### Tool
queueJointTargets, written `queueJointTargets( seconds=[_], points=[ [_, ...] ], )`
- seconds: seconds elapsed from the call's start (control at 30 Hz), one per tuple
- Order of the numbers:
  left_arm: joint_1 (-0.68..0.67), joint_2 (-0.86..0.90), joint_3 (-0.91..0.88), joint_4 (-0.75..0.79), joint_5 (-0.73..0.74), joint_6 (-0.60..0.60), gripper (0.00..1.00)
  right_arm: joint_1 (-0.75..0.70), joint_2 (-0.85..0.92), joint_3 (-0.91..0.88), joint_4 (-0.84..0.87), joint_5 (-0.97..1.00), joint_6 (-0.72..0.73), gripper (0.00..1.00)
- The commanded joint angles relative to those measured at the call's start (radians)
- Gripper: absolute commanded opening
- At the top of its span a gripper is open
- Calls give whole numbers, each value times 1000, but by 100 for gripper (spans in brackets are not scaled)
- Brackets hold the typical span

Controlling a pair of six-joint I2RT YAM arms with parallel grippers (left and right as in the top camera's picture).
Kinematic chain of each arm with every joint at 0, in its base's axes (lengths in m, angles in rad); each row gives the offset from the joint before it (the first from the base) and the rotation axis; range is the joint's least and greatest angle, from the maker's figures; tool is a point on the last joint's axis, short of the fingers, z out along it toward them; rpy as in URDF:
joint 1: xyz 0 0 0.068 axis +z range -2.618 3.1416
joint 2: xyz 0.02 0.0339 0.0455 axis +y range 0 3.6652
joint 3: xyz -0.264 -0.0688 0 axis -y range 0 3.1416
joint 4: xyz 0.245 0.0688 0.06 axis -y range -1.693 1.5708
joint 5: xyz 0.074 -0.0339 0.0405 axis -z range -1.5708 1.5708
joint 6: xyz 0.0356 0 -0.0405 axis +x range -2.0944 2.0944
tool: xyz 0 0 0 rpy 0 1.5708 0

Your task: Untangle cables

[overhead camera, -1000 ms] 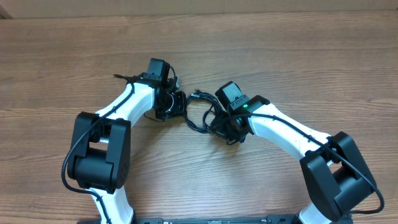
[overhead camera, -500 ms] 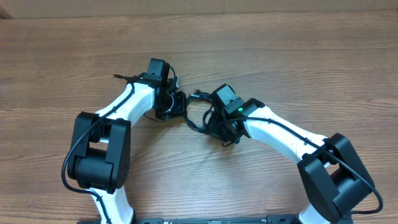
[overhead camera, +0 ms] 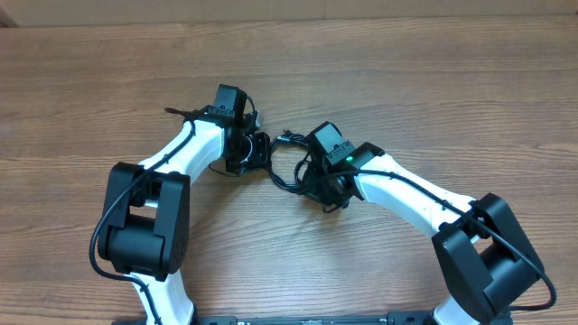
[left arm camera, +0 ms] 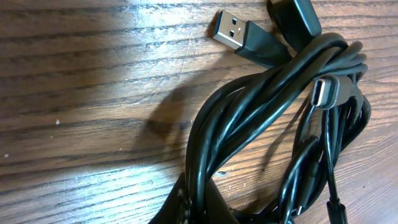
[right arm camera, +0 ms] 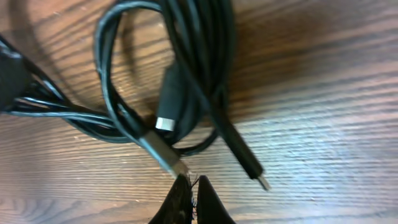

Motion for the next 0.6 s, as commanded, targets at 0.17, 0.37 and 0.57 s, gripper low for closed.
queueJointTargets(
  seconds=[0.17,0.37,0.57],
  points=[
    [-6,10,2,-2,-37,6,4,11,-12,-6,-5,14,3,4],
    [-6,10,2,-2,-34,6,4,11,-8,-6,10,19,3,4],
    [-6,10,2,-2,-34,6,4,11,4,-7,52,23,3,4]
  ],
)
